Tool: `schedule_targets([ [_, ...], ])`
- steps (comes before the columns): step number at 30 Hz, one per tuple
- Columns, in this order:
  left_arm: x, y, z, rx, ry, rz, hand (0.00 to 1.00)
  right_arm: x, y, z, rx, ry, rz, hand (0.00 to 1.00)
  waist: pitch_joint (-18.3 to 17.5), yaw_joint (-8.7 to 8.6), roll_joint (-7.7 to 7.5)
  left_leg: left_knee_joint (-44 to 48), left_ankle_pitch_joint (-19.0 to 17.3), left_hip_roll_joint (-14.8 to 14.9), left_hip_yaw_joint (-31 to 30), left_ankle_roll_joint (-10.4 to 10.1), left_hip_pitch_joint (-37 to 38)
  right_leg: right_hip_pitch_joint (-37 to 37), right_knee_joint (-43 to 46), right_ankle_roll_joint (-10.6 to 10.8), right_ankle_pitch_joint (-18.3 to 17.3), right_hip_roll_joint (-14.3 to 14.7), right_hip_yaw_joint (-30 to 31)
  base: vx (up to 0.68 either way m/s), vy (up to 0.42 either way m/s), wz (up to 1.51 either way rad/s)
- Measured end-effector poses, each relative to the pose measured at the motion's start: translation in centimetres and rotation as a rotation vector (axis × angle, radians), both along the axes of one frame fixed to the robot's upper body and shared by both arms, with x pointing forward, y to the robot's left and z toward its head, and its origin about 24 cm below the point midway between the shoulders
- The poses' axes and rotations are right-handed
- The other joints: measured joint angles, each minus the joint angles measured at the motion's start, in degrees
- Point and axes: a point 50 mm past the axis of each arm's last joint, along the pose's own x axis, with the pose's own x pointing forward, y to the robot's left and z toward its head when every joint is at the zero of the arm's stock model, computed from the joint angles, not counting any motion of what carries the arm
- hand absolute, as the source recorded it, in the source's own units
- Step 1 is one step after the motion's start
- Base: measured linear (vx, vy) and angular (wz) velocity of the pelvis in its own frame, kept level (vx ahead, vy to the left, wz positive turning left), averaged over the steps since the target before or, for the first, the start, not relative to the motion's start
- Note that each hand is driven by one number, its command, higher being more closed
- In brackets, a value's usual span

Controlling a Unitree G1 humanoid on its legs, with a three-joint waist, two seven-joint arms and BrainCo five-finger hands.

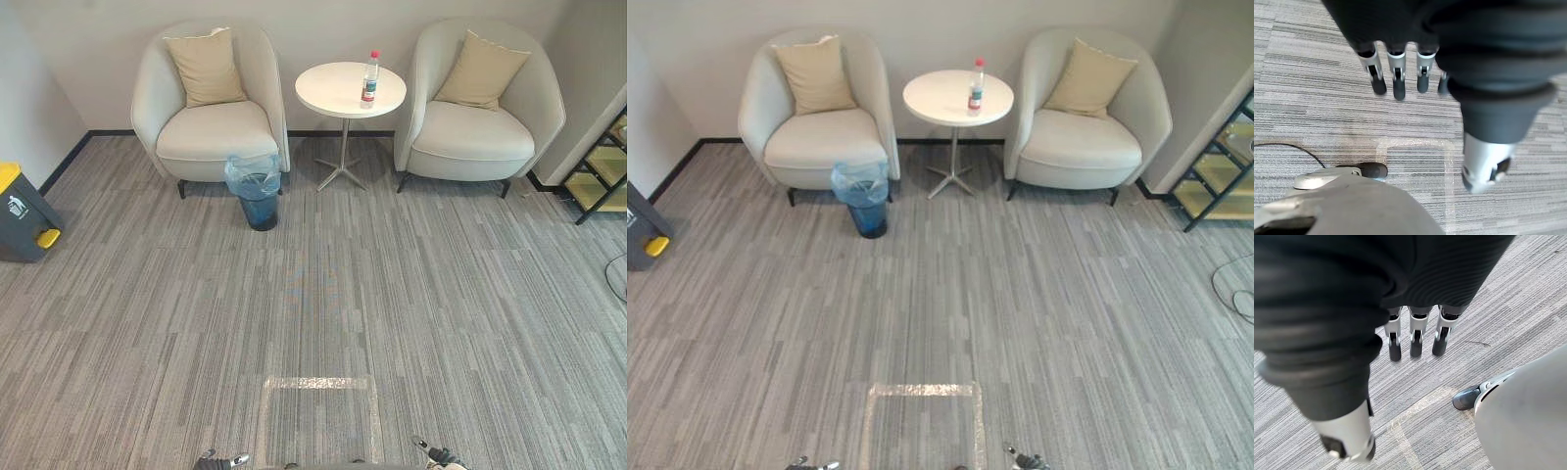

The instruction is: Gather rubbish on tea table into small bin, then transfer packed bag to large trash can.

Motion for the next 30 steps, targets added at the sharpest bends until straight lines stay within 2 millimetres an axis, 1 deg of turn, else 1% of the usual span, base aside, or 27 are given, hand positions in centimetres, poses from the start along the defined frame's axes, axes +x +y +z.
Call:
schedule_targets([
  [7,0.01,0.11,0.00,0.010,0.008,-0.027,0.00,0.12,0.18,-0.01,-0.002,0.003,0.023,0.00,0.04,0.00,-0.40,0.03,0.00,-0.01,0.05,0.00,0.15,0.14,-0.01,-0.01,0.01,-0.04,0.01,0.00,-0.002,0.00],
  [17,0.05,0.18,0.02,0.014,0.007,-0.028,0.00,0.14,0.20,-0.01,-0.009,0.007,0.025,0.00,0.14,0.00,-0.60,0.00,-0.01,-0.01,0.12,-0.02,0.15,0.16,-0.43,-0.07,0.06,-0.02,0.01,0.00,0.000,0.00],
  [21,0.16,0.19,0.04,0.019,0.007,-0.037,0.00,0.13,0.21,-0.01,-0.010,0.008,0.025,0.00,0.16,0.00,-0.64,-0.01,-0.02,0.00,0.22,-0.03,0.01,0.15,-1.10,0.28,0.38,0.01,0.07,0.00,0.000,0.00],
  [28,0.35,0.23,0.06,0.022,0.006,-0.034,0.00,0.28,0.21,0.03,-0.013,0.004,0.022,0.00,0.57,0.01,-0.59,0.03,-0.03,0.06,1.12,-0.03,-0.32,-0.17,-1.13,-0.10,0.72,0.08,0.84,-0.01,-0.012,-0.06],
  [30,0.62,0.27,0.12,0.025,-0.003,-0.023,0.00,0.62,0.30,0.10,-0.013,-0.005,0.022,0.00,1.22,0.08,-0.50,1.50,-0.81,0.31,1.91,-1.00,-1.46,-1.56,0.61,-0.72,0.02,0.18,1.43,-0.04,-0.023,-0.13],
])
